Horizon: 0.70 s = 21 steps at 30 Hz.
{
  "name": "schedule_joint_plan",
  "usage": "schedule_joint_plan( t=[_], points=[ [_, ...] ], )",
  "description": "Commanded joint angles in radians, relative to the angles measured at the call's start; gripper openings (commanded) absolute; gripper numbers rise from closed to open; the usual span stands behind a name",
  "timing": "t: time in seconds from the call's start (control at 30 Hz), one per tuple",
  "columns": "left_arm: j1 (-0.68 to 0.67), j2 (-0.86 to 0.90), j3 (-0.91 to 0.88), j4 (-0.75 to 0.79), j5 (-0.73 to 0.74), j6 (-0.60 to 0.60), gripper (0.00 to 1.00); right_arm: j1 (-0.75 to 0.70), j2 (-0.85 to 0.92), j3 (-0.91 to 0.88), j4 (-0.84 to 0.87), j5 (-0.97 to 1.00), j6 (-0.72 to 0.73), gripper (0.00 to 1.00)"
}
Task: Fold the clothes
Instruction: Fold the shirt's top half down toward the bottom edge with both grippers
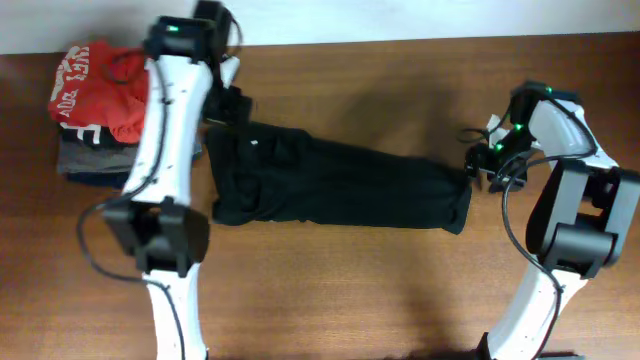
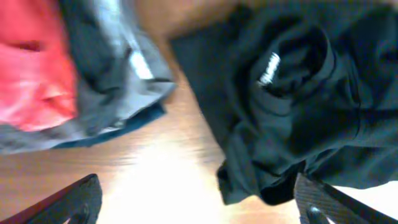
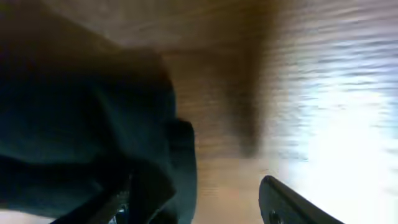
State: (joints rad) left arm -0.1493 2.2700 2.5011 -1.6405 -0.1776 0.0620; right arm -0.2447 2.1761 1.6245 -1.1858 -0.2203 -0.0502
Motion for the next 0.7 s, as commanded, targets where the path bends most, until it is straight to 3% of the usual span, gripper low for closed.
schedule_joint_plan(
  t=[0.0,0.23,0.3,0.33,0.37,0.4,0.67],
  points=[
    [0.030,-0.079,0.002,0.026,-0.014,-0.010,0.99,0.022,-0.031,-0.079,0.045,-0.085,-0.024,0.67],
    [0.066,-0.119,0.002,0.071,-0.014,-0.010,0.99,0.062,-0.031,-0.245,0.193,-0.216,-0.024,0.67],
    [0.067,-0.120,0.002,0.081,-0.014,-0.009,0.99,0.075,-0.031,-0.279,0.237,-0.217,-0.024,0.50],
    [0.067,-0.120,0.002,0.085,-0.014,-0.010,0.99,0.074,-0.031,-0.288,0.256,-0.217,-0.024,0.35],
    [0.067,-0.120,0.002,0.089,-0.014,-0.009,0.99,0.068,-0.031,-0.288,0.278,-0.217,-0.024,0.10],
    [0.067,-0.120,0.002,0.089,-0.014,-0.009,0.99,0.055,-0.031,-0.279,0.284,-0.217,-0.023,0.04],
    [0.067,-0.120,0.002,0.080,-0.014,-0.009,0.99,-0.143,-0.031,-0.007,0.079,-0.213,-0.081,0.04]
  ],
)
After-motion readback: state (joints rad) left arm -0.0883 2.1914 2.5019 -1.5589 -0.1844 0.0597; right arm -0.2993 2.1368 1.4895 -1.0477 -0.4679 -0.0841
